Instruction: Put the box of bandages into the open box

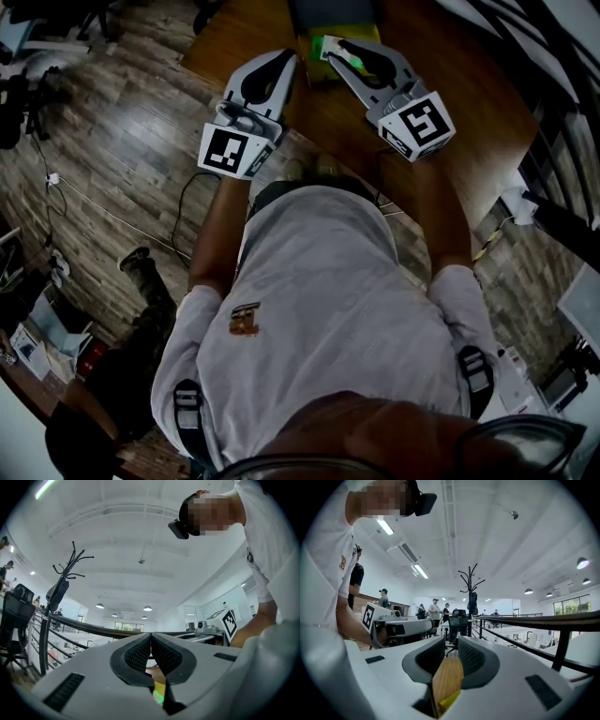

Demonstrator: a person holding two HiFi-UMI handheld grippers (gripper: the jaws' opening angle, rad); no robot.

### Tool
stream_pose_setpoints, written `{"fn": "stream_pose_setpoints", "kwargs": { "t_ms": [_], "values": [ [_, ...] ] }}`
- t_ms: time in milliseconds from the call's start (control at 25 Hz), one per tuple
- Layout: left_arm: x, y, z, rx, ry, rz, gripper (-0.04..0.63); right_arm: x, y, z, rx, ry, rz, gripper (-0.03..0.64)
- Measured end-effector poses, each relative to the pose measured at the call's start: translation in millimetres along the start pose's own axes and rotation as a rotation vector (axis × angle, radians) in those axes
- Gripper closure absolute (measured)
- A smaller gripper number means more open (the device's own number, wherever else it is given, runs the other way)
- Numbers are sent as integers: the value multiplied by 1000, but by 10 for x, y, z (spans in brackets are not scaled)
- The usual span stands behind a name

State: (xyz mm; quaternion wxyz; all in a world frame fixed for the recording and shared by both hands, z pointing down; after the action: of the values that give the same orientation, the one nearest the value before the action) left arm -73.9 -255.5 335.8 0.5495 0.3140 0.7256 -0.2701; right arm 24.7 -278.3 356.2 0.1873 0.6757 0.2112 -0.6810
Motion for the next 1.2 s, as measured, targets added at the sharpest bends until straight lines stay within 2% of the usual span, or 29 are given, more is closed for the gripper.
{"fn": "stream_pose_setpoints", "kwargs": {
  "t_ms": [200,560,760,880,1200],
  "values": [
    [58,130,-36,-26,1,0,575,144,-201,-107,-26,64,-13,548],
    [147,270,-140,-56,9,-4,575,280,-498,-219,-77,136,-42,572],
    [176,347,-165,-69,13,-12,575,383,-600,-272,-121,225,2,578],
    [179,385,-159,-72,16,-20,575,349,-634,-324,-120,192,1,581],
    [201,511,-166,-77,22,-24,575,383,-596,-511,-172,213,17,583]
  ]
}}
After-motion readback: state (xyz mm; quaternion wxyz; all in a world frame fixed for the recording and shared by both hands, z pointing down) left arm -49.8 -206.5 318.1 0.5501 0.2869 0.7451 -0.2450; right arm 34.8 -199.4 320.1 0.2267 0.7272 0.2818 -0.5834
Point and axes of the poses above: the fingertips, and each gripper's own axes: z forward along the fingers, y to its right, x out of its top, the point moved 3 cm from there along -z, backward along the fingers, and after that the axes turned 5 degrees about y, right-handed, at the moved point
